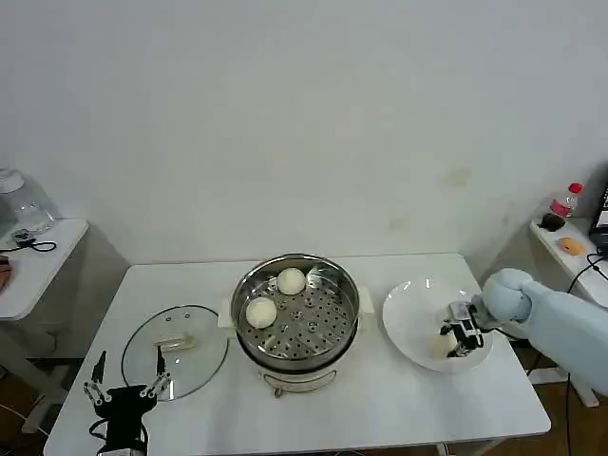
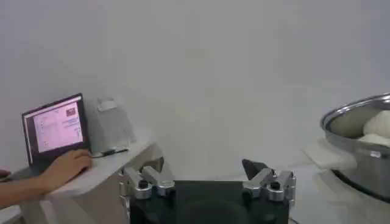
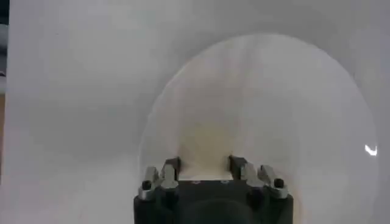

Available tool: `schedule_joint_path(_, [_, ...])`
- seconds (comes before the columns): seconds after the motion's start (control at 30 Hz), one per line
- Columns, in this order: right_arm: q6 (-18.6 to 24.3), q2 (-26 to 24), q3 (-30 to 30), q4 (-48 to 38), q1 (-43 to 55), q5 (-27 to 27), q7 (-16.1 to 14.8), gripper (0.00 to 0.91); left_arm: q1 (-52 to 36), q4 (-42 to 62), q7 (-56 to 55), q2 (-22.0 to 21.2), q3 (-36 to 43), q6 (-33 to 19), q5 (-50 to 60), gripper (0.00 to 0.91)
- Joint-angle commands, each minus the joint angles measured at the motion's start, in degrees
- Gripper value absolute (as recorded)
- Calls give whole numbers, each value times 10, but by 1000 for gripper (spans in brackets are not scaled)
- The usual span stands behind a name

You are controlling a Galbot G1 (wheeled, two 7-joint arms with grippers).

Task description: Take steamed baozi put them in steamer then cover it.

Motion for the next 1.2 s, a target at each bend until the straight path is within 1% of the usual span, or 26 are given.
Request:
schedule_joint_path(0.03, [11, -9, -11, 21, 131, 42, -23, 574, -4, 4, 1, 3, 0, 1, -2, 907])
schedule_joint_path(0.13, [8, 6, -25, 26, 186, 82, -32, 574, -5, 13, 0, 6, -2, 0, -6, 907])
schedule_joint_path(0.27, [4, 53, -70, 30, 284, 119, -34, 584, -2, 14, 0, 10, -4, 0, -12, 907])
schedule_joint_path(0.33, [3, 81, -106, 32, 339, 132, -34, 584, -3, 11, 1, 11, -6, 1, -15, 907])
schedule_joint_path(0.47, [-4, 133, -135, 47, 390, 154, -30, 584, -5, 3, 2, 12, -6, 7, -24, 907])
schedule_joint_path(0.63, [-20, 199, -150, 85, 402, 179, -22, 584, 2, -5, 3, 11, -7, 12, -34, 907])
schedule_joint_path(0.8, [-22, 254, -168, 90, 381, 175, -19, 584, 6, -15, 5, 12, -9, 14, -32, 907])
schedule_joint_path(0.9, [-7, 293, -180, 78, 358, 164, -20, 584, 6, -19, 5, 12, -14, 16, -32, 907])
schedule_joint_path(0.97, [15, 316, -185, 69, 345, 152, -24, 584, 7, -21, 5, 11, -18, 17, -32, 907])
schedule_joint_path(1.07, [40, 339, -196, 65, 326, 138, -31, 584, 9, -25, 5, 8, -23, 17, -32, 907])
schedule_joint_path(1.2, [57, 359, -219, 63, 313, 122, -36, 584, 14, -30, 5, 6, -28, 16, -33, 907])
